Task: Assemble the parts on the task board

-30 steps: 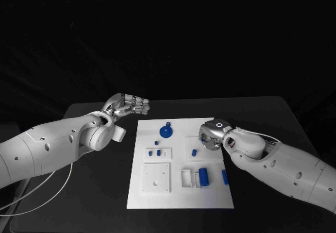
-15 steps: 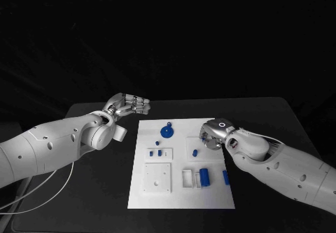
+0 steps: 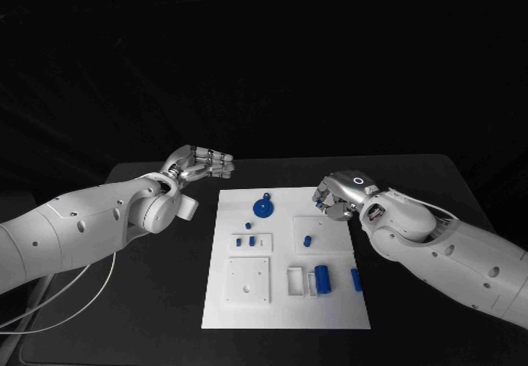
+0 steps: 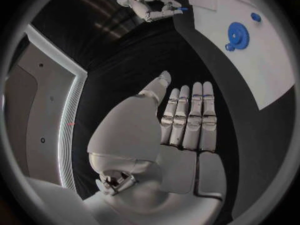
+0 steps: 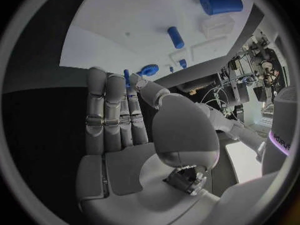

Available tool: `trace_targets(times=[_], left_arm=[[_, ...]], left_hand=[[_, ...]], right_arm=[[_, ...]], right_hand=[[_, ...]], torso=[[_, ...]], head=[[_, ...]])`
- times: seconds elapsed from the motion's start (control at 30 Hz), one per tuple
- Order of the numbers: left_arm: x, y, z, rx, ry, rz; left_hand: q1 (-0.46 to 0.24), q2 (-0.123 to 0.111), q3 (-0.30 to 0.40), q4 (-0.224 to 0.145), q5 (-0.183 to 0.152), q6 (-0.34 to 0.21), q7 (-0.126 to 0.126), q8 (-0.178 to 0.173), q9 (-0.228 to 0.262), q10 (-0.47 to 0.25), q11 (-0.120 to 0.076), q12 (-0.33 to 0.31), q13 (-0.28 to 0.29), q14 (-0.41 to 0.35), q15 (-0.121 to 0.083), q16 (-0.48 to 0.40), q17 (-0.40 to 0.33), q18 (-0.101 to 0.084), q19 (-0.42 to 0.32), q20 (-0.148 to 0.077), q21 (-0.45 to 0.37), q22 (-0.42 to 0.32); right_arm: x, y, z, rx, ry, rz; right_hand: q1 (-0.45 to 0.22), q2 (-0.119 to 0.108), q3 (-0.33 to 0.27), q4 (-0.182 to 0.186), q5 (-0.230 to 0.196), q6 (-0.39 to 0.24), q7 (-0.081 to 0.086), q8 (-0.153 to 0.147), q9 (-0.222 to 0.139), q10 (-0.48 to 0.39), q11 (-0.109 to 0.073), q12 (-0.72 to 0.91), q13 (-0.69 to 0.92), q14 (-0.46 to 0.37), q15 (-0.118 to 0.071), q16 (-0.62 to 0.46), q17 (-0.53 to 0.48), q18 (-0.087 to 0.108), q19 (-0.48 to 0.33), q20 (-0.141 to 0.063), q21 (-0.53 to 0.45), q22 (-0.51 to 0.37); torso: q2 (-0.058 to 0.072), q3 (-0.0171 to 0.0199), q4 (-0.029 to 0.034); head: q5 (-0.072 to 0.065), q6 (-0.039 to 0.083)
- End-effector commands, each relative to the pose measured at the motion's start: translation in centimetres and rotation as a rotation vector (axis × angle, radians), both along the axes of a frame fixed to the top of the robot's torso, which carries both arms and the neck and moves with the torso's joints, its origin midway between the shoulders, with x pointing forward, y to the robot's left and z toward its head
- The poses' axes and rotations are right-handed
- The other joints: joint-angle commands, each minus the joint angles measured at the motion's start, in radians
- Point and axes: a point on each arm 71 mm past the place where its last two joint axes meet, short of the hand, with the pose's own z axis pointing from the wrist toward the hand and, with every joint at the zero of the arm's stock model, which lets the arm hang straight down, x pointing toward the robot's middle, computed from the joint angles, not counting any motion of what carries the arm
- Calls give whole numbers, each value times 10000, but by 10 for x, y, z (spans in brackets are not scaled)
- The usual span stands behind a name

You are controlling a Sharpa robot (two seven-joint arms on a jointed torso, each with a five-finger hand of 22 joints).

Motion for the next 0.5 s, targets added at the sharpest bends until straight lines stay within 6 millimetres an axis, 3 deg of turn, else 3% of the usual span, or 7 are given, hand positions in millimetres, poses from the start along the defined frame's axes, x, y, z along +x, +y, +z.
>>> trace_targets(times=[0.03,0.13,0.37,0.5], left_arm=[[1,-2,2,-90,-87,-116],[2,-3,2,-90,-91,-109],[4,-7,2,-96,-161,-52],[5,-10,2,-72,-298,113]], left_hand=[[26,63,17,52,-54,61,20,-28,-3,16,5,-32,-5,23,8,45,7,-176,61,8,26,-9],[42,62,10,65,-54,74,17,-27,-3,-7,14,-33,-5,3,14,45,6,-172,66,16,27,-63],[52,55,2,73,-54,71,20,-29,-3,-21,18,-33,-5,-10,20,43,5,-171,66,22,27,-98],[62,41,-12,85,-44,93,13,-27,-3,-61,31,-33,-4,-77,42,39,-2,-165,64,37,25,-134]], right_arm=[[-4,5,5,521,17,272],[-8,12,8,770,95,506],[-32,42,8,865,-15,1606],[-47,60,1,889,29,2190]], right_hand=[[48,28,25,61,-27,75,-1,33,12,84,-38,15,11,24,-82,-21,6,196,17,-39,-44,28],[44,28,11,71,5,70,0,33,11,81,-39,16,12,21,-86,-27,-1,197,19,-43,-64,44],[60,38,-29,58,79,62,3,33,11,75,-34,16,11,23,-87,-33,-16,195,34,-44,-129,105],[55,44,-39,59,105,68,1,35,13,77,-36,17,12,25,-85,-31,-19,195,43,-44,-142,122]], torso=[[-6,0,-3],[-4,-7,4],[-9,-17,12],[-14,-18,7]], head=[[108,-20],[203,-26],[580,-32],[855,-106]])
